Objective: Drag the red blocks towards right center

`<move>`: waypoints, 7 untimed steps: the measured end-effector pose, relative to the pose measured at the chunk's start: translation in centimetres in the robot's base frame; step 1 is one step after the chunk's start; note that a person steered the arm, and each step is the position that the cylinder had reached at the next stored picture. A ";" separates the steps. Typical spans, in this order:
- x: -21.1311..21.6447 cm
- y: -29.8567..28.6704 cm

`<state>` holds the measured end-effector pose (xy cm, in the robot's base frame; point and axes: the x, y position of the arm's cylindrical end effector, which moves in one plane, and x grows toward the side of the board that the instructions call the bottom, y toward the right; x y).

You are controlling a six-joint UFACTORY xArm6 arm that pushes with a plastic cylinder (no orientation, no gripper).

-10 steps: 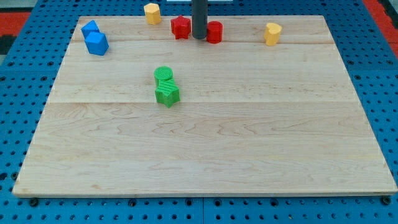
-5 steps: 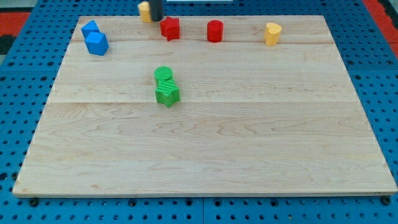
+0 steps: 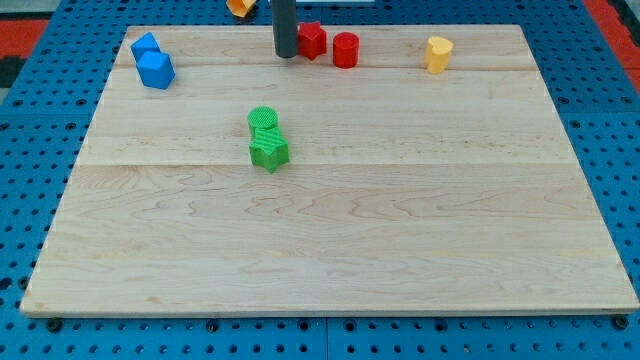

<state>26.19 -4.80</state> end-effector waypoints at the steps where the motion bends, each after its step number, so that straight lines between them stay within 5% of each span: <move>1: 4.6 -1.1; 2: 6.0 -6.1; 4: -1.7 -4.5; 7: -6.8 1.6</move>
